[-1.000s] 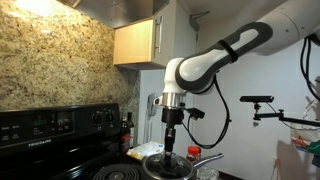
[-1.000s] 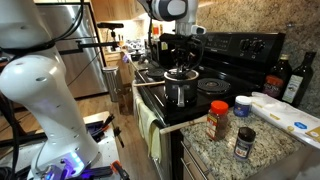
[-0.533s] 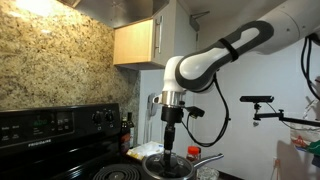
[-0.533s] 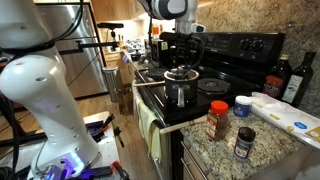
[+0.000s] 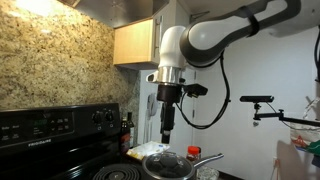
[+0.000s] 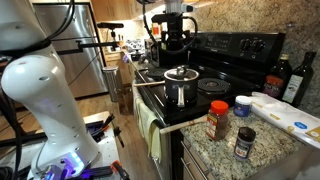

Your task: Cover the pot with the clear lid

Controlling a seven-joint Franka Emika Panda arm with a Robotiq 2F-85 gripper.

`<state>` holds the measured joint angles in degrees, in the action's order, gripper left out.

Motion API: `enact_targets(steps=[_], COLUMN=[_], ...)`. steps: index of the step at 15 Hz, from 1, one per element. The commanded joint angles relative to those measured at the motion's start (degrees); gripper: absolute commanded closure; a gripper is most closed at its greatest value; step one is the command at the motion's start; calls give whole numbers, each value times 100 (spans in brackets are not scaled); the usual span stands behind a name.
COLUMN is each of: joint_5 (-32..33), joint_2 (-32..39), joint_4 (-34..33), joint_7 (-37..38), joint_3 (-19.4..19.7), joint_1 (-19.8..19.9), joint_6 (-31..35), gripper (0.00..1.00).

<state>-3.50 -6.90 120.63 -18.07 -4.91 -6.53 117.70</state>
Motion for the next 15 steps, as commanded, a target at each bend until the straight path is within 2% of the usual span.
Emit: enact_targets(steps=[1,4,5,15], joint_5=[208,302,173,178], joint_2=[67,303,106,264], joint_4=[-179,-329,-167,-248], joint_7=[348,429,337,345], joint_3=[-320,-545,-463,-522], joint_1=[-253,-449,-396,-468], joint_6=[14,-40,-2,-2], gripper=[0,0,0,0])
